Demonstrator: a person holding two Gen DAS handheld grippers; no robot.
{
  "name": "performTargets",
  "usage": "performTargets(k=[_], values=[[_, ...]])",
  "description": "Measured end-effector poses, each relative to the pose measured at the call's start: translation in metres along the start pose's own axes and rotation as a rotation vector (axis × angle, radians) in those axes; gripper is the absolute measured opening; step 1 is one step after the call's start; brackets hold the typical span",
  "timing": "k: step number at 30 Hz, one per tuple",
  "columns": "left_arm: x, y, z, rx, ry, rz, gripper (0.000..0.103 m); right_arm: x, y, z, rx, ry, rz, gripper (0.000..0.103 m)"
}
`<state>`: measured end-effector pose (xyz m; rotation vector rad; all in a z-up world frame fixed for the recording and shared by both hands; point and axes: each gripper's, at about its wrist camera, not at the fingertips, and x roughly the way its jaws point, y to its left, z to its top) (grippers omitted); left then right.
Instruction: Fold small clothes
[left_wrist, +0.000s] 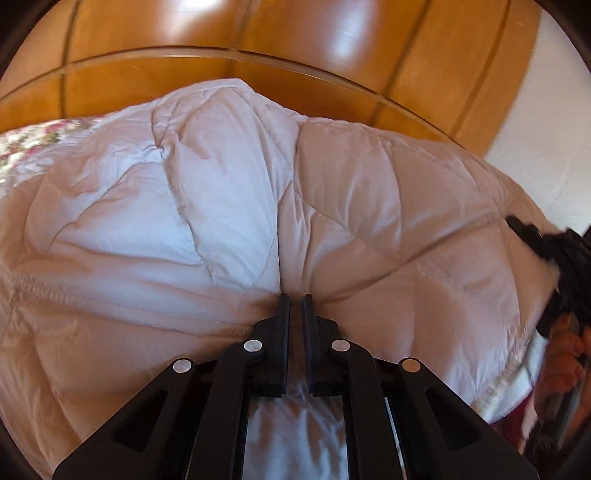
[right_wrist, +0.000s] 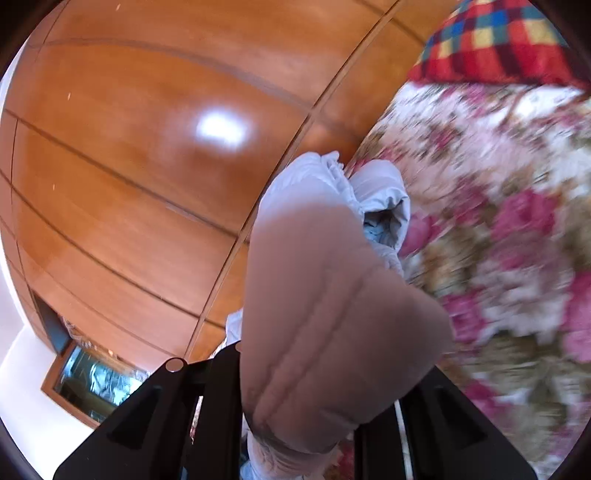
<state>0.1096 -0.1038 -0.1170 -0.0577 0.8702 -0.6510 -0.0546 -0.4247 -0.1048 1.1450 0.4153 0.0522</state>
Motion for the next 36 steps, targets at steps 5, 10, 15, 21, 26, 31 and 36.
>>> performTargets(k=[5,10,15,21,26,31,36], values=[[-0.003,-0.039,-0.012,0.019,0.047,-0.13,0.006,-0.033,-0.024,0.011,0.044,-0.056,-0.108,0.014],[-0.038,-0.028,-0.003,-0.022,-0.012,-0.171,0.006,-0.034,-0.026,0.011,0.022,-0.047,-0.169,0.015],[-0.093,0.033,0.001,-0.105,-0.196,0.068,0.048,-0.029,0.001,0.012,-0.101,-0.055,-0.24,0.015],[-0.088,0.089,-0.022,-0.2,-0.137,0.172,0.058,-0.017,0.076,-0.008,-0.477,-0.087,-0.361,0.015],[-0.07,0.091,-0.033,-0.263,-0.123,0.126,0.058,-0.003,0.137,-0.041,-0.764,-0.109,-0.374,0.015],[-0.077,0.097,-0.036,-0.275,-0.116,0.107,0.058,0.009,0.182,-0.085,-0.993,-0.095,-0.324,0.016],[-0.076,0.108,-0.035,-0.291,-0.102,0.078,0.058,0.028,0.214,-0.132,-1.187,-0.051,-0.265,0.018]])
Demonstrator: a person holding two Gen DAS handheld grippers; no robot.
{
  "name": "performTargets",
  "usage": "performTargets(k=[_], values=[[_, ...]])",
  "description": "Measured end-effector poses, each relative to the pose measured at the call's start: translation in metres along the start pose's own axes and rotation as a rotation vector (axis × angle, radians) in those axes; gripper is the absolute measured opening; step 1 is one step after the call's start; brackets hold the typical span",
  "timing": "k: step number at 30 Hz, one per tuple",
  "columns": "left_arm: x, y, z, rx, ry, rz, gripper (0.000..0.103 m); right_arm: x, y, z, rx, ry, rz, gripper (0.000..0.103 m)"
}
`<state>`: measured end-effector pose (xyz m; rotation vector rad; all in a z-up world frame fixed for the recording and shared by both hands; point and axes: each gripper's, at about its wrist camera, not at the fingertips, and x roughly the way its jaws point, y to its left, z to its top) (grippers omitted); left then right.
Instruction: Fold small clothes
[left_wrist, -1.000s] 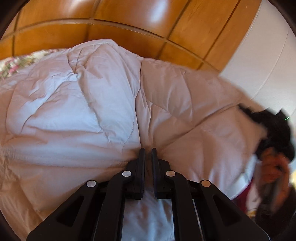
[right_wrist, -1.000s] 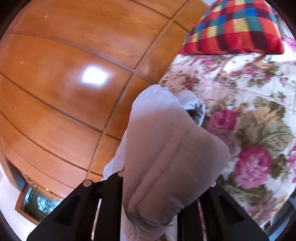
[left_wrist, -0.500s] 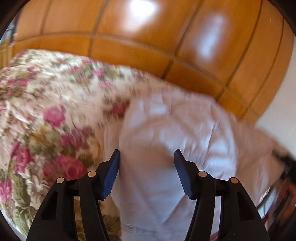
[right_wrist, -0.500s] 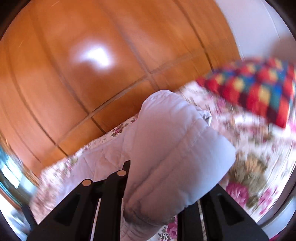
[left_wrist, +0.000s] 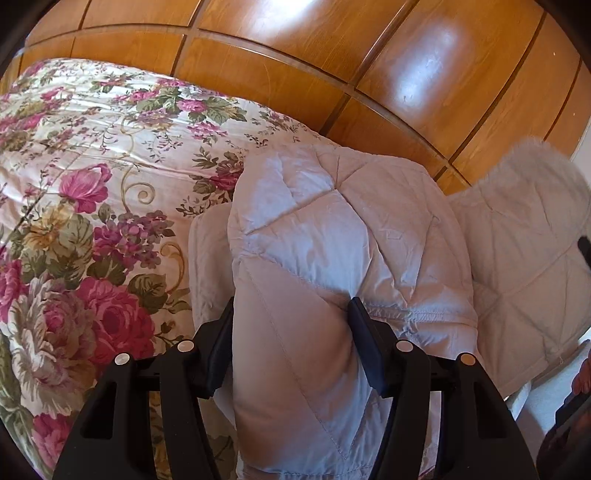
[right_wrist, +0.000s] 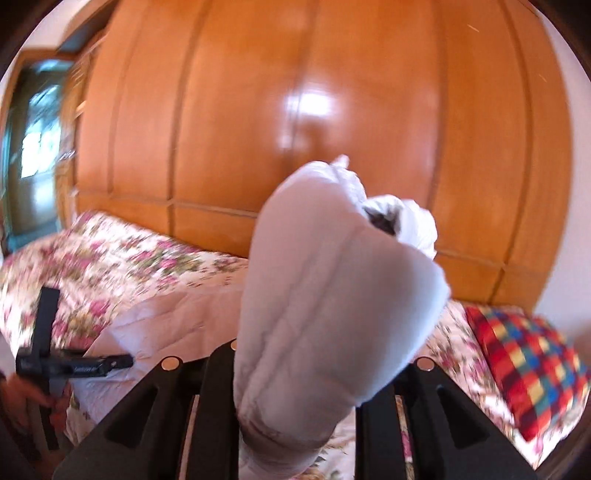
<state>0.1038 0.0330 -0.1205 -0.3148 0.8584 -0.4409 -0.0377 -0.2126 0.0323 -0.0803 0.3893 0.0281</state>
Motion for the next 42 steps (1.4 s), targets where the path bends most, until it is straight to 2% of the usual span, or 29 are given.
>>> performTargets(k=[8,12,16,20,22,25,27,29,33,38,40,41,42], values=[[0.002,0.006,0.001,-0.019,0.022,-0.033,0.058,0.023,0.08,-0.01,-0.211,0.035,0.162,0.023],[-0.004,0.019,0.013,-0.08,0.042,-0.101,0.058,0.036,0.109,-0.025,-0.282,0.08,0.253,0.025],[-0.027,0.05,0.03,-0.221,-0.011,-0.247,0.058,0.045,0.138,-0.042,-0.41,0.1,0.305,0.027],[-0.042,0.084,0.042,-0.39,-0.059,-0.391,0.058,0.052,0.156,-0.059,-0.512,0.117,0.341,0.035],[-0.042,0.09,0.044,-0.432,-0.04,-0.461,0.058,0.056,0.161,-0.067,-0.543,0.132,0.371,0.038],[-0.039,0.079,0.048,-0.433,-0.008,-0.559,0.059,0.061,0.162,-0.074,-0.579,0.148,0.392,0.043],[-0.04,0.069,0.051,-0.429,-0.009,-0.585,0.077,0.065,0.159,-0.079,-0.591,0.16,0.402,0.045],[-0.043,0.054,0.053,-0.397,-0.013,-0.575,0.082,0.068,0.162,-0.083,-0.604,0.161,0.408,0.046],[-0.052,0.023,0.062,-0.274,-0.043,-0.465,0.088,0.075,0.161,-0.085,-0.609,0.168,0.419,0.046],[-0.041,-0.028,0.071,0.016,-0.003,-0.19,0.089,0.08,0.151,-0.085,-0.612,0.167,0.431,0.048],[-0.026,-0.035,0.072,0.079,0.025,-0.07,0.055,0.079,0.14,-0.08,-0.592,0.168,0.439,0.053],[-0.018,-0.032,0.071,0.069,0.042,-0.045,0.039,0.077,0.133,-0.076,-0.568,0.169,0.452,0.06],[-0.018,-0.027,0.07,0.043,0.047,-0.06,0.034,0.074,0.12,-0.071,-0.524,0.17,0.48,0.064]])
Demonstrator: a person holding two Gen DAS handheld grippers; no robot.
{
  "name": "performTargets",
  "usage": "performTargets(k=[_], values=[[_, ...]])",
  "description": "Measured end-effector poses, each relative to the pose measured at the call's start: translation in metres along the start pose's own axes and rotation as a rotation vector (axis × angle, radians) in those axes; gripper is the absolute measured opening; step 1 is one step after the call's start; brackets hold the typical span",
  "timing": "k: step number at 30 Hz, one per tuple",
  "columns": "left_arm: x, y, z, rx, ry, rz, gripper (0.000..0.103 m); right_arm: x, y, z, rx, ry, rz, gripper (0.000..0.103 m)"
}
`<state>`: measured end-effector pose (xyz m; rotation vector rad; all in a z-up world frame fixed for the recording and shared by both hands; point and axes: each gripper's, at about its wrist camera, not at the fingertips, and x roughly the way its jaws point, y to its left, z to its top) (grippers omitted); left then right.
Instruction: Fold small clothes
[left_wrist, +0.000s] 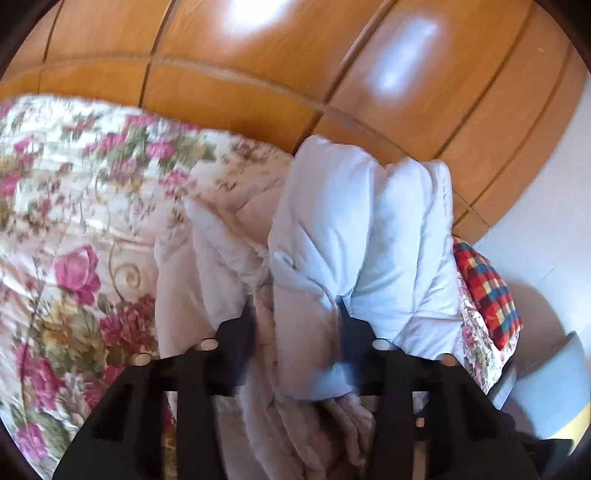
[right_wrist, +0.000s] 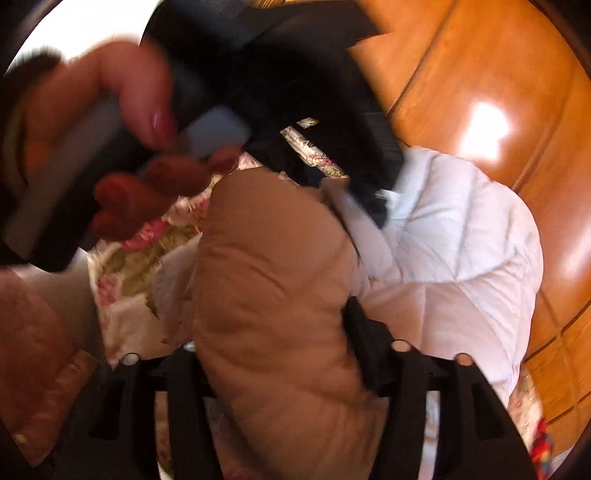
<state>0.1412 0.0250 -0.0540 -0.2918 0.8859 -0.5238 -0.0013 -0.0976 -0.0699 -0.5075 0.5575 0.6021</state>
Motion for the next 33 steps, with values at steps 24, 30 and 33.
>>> performTargets(k=[24,30,33], values=[[-0.011,0.067,-0.055,-0.211,-0.15,-0.099,0.03,0.053,-0.197,0.054,0.615,0.101,-0.072,0.033],[-0.013,0.087,-0.072,-0.288,-0.171,-0.07,0.038,0.111,-0.157,0.049,0.46,0.188,-0.159,0.034],[-0.01,0.097,-0.076,-0.324,-0.168,-0.088,0.042,0.123,-0.158,0.034,0.482,0.167,-0.177,0.034]])
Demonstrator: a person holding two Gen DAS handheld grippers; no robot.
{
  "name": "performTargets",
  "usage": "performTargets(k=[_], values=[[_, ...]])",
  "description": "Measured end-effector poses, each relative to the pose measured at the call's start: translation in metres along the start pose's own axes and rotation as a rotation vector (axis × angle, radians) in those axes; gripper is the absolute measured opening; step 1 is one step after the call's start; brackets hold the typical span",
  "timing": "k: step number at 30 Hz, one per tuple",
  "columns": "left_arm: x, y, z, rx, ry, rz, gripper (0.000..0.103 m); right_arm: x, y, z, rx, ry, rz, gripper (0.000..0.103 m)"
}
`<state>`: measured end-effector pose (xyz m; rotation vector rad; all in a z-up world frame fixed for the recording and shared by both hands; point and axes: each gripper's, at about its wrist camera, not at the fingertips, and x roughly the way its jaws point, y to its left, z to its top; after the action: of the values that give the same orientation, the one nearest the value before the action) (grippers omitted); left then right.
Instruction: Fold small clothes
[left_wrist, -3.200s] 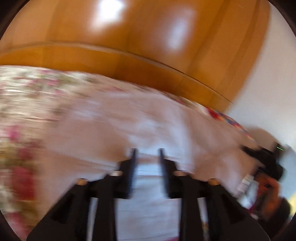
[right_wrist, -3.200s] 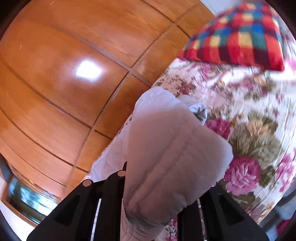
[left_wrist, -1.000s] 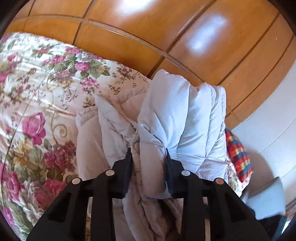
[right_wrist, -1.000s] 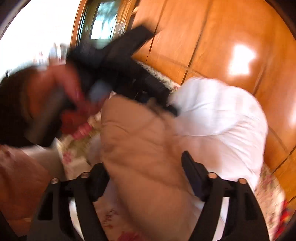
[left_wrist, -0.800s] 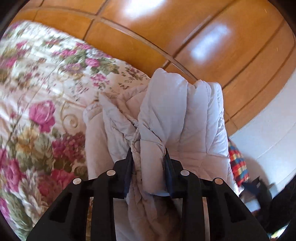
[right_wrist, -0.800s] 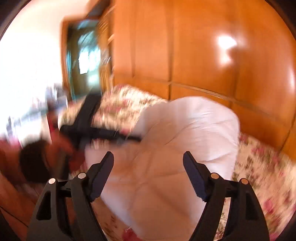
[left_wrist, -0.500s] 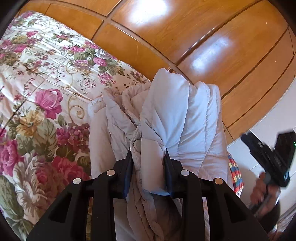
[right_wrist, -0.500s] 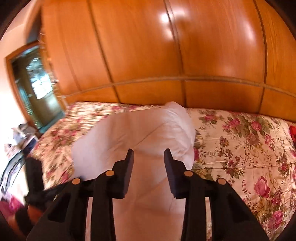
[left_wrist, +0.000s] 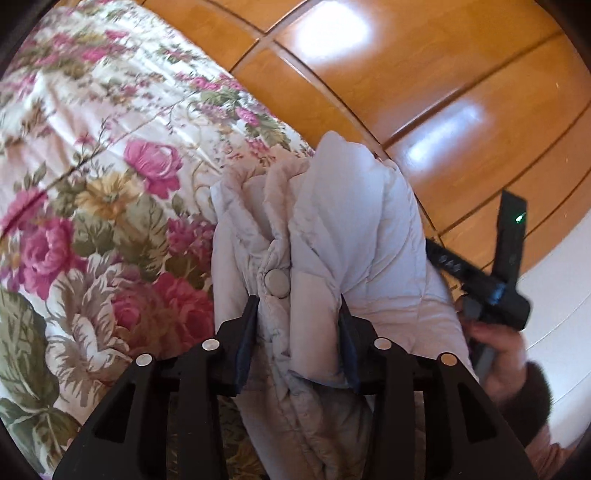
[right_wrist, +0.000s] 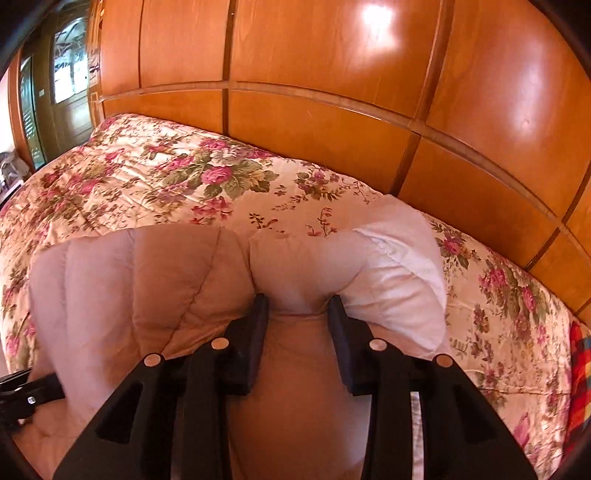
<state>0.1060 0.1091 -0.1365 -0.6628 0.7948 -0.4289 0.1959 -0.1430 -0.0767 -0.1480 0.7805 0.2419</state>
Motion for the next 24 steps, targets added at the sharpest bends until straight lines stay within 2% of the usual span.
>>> performTargets(k=[6,11,18,21,24], values=[[0.004,-0.004,-0.004,0.058,-0.016,0.027,0.047,-0.004,0.005,-0.007,-0.004,-0.047,-0.049,0.034],[-0.013,-0.016,0.005,0.059,-0.06,0.052,0.047,-0.008,0.004,-0.009,-0.003,-0.068,-0.058,0.034],[-0.07,-0.062,0.03,0.19,-0.239,0.083,0.047,-0.01,0.003,-0.01,0.007,-0.087,-0.056,0.034],[-0.074,-0.076,0.042,0.204,-0.232,0.055,0.047,-0.011,0.004,-0.011,0.007,-0.091,-0.058,0.034],[-0.051,-0.104,0.051,0.265,-0.15,0.051,0.047,-0.012,0.004,-0.012,0.013,-0.099,-0.055,0.034]])
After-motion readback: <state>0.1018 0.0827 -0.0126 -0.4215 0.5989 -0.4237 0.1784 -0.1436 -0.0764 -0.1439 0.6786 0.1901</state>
